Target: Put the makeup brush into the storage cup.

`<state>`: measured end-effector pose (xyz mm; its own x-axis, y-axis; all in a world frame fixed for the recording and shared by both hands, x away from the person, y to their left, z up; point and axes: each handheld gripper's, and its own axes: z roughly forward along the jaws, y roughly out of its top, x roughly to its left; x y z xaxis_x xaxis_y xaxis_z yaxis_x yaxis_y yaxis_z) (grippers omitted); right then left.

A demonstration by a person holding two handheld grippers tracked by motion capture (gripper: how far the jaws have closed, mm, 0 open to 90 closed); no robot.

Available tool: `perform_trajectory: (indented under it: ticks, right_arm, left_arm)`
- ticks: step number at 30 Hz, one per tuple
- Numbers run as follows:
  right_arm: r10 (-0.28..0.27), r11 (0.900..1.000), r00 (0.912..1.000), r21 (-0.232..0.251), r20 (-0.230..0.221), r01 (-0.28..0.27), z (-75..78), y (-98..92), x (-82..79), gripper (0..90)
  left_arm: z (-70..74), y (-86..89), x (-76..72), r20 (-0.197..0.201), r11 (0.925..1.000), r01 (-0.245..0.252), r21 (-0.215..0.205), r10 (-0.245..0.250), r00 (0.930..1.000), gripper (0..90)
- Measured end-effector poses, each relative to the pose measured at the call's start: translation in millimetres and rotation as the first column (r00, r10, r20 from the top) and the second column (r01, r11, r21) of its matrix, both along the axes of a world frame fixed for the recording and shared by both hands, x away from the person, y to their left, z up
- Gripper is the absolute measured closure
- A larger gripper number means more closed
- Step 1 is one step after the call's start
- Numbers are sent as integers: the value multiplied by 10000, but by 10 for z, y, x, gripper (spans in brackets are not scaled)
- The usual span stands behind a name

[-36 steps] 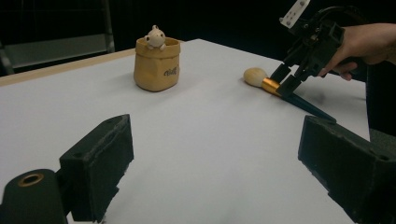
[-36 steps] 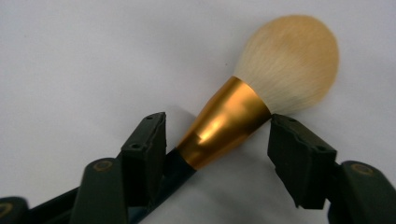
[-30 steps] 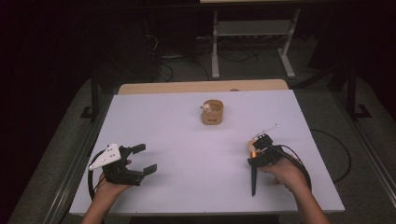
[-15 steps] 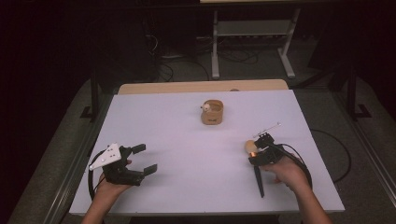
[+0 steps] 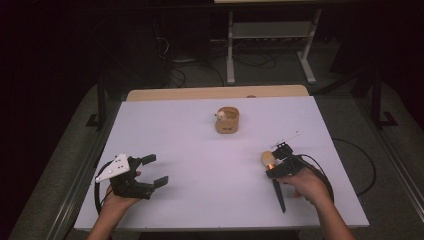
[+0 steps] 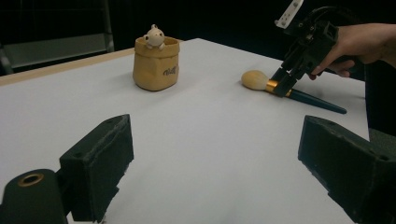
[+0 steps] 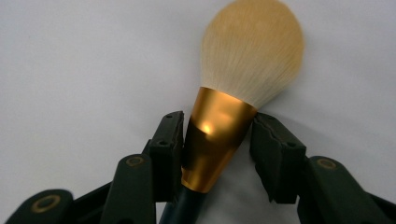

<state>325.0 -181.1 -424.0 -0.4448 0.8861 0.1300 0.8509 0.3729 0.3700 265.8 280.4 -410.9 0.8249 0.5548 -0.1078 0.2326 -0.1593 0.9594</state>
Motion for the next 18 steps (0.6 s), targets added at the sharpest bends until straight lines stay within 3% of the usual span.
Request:
perform_trajectory:
  ticks: [9, 18]
  right_arm:
    - [-162, 9997, 9999, 168, 20, 161, -3, 1, 38, 554]
    - [-23, 10000, 10000, 0, 55, 23, 1, 12, 73, 590]
  left_arm:
    - [-1, -7, 0, -25, 10000, 17, -3, -17, 10000, 99]
    - [-4, -9, -2, -60, 10000, 44, 40, -44, 10000, 99]
